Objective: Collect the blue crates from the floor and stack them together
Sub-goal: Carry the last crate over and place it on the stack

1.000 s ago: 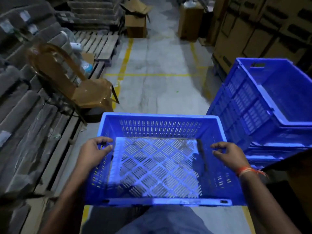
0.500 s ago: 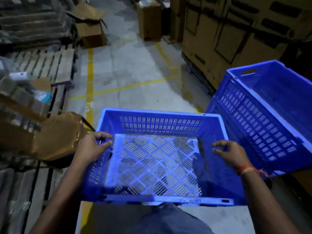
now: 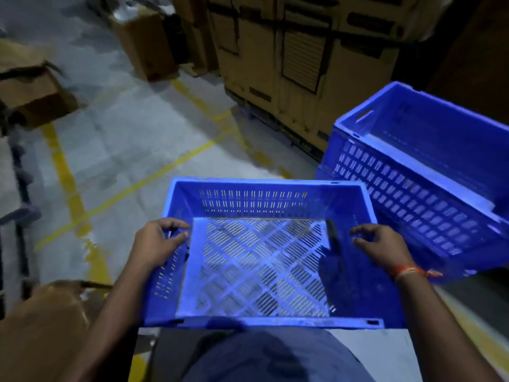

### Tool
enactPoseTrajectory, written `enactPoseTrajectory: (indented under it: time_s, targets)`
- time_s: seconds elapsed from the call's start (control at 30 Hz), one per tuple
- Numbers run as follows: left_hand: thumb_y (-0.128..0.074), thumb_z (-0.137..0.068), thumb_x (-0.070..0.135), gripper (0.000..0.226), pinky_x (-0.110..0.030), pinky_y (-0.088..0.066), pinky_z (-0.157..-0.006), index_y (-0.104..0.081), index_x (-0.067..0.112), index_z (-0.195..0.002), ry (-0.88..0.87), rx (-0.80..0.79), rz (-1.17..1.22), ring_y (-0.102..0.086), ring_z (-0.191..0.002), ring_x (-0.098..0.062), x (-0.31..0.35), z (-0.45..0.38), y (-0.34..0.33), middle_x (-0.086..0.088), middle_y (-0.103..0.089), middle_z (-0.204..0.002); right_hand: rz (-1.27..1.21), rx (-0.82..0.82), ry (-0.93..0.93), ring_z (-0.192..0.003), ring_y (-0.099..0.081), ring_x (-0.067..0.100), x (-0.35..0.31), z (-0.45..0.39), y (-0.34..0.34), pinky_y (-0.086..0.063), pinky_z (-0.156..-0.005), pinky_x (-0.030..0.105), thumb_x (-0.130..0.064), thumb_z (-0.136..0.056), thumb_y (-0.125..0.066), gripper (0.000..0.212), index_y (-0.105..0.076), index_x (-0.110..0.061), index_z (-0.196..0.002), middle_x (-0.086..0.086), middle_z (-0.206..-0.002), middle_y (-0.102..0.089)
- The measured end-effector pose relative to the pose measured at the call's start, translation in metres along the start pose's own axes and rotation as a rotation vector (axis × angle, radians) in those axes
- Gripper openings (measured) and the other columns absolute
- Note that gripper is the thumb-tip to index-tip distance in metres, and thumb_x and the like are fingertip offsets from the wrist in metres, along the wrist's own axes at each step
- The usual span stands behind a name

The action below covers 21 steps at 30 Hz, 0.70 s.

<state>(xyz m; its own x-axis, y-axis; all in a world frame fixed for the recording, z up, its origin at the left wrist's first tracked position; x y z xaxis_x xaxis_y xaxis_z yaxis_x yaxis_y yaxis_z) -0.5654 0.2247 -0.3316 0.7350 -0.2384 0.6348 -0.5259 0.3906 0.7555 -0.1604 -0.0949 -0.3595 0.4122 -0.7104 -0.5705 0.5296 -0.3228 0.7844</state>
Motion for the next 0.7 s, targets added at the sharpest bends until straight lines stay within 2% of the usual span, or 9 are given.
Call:
enactPoseTrajectory:
  time_s: [0.1, 0.17, 0.2, 0.33, 0.5, 0.7]
  targets:
    - [-0.081, -0.080, 0.025, 0.014, -0.022, -0.048, -0.059, -0.074, 0.036, -0.085, -0.113, -0.093, -0.044, -0.071, -0.070, -0.032, 0.016, -0.047, -0.007, -0.001, -0.073, -0.084, 0.006, 0.066, -0.084, -0.067, -0.065, 0.021, 0.004, 0.020, 0.001, -0.046, -0.070, 0.028, -0.023, -0.079, -0.075, 0.021, -0.075, -0.028, -0.100, 0.008, -0.076, -0.070]
    - [-0.080, -0.081, 0.023, 0.017, -0.025, -0.046, -0.060, -0.072, 0.038, -0.082, -0.189, -0.144, -0.065, -0.069, -0.068, -0.032, 0.029, -0.071, -0.012, 0.000, -0.072, -0.082, -0.005, 0.142, -0.168, -0.077, -0.067, 0.023, 0.010, 0.042, 0.002, -0.044, -0.070, 0.027, -0.023, -0.079, -0.074, 0.022, -0.075, -0.028, -0.100, 0.008, -0.079, -0.071]
    - [-0.080, -0.081, 0.023, 0.017, -0.027, -0.046, -0.061, -0.072, 0.038, -0.081, -0.228, -0.170, -0.074, -0.069, -0.066, -0.031, 0.036, -0.082, -0.014, 0.001, -0.072, -0.081, -0.019, 0.179, -0.214, -0.077, -0.066, 0.022, 0.011, 0.056, 0.003, -0.042, -0.070, 0.027, -0.023, -0.079, -0.074, 0.020, -0.075, -0.027, -0.099, 0.008, -0.078, -0.071]
    - [-0.080, -0.081, 0.024, 0.013, -0.029, -0.046, -0.059, -0.073, 0.034, -0.083, -0.354, -0.286, -0.095, -0.065, -0.052, -0.025, 0.062, -0.110, -0.026, 0.000, -0.070, -0.077, -0.066, 0.290, -0.375, -0.055, -0.054, 0.014, 0.008, 0.114, -0.005, -0.035, -0.057, 0.026, -0.019, -0.079, -0.074, 0.017, -0.075, -0.024, -0.095, -0.003, -0.054, -0.056]
    - [-0.081, -0.081, 0.022, 0.017, -0.023, -0.045, -0.057, -0.071, 0.036, -0.080, -0.467, -0.387, -0.097, -0.061, -0.048, -0.022, 0.080, -0.114, -0.040, 0.001, -0.069, -0.078, -0.078, 0.386, -0.519, -0.070, -0.058, 0.020, 0.001, 0.183, -0.022, -0.036, -0.068, 0.024, -0.022, -0.079, -0.074, 0.019, -0.076, -0.024, -0.098, 0.002, -0.069, -0.062]
    - [-0.082, -0.078, 0.023, 0.015, -0.030, -0.043, -0.066, -0.072, 0.033, -0.081, -0.553, -0.431, -0.117, -0.065, -0.070, -0.020, 0.099, -0.100, -0.043, -0.001, -0.073, -0.082, -0.075, 0.447, -0.625, -0.074, -0.061, 0.019, -0.009, 0.245, -0.032, -0.037, -0.071, 0.023, -0.022, -0.080, -0.074, 0.019, -0.075, -0.029, -0.098, -0.002, -0.074, -0.061]
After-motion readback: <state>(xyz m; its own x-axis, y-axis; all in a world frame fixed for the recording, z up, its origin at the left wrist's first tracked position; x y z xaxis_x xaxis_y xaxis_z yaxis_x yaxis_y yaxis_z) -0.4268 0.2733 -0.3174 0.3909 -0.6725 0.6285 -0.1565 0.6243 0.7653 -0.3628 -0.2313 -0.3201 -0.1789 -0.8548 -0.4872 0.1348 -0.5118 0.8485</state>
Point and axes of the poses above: each hand's wrist, its own z-axis away from the middle knuckle, its own y-axis out of the back of the hand, x = y × z, the point moved 7 cm from there along -z, towards the middle knuckle
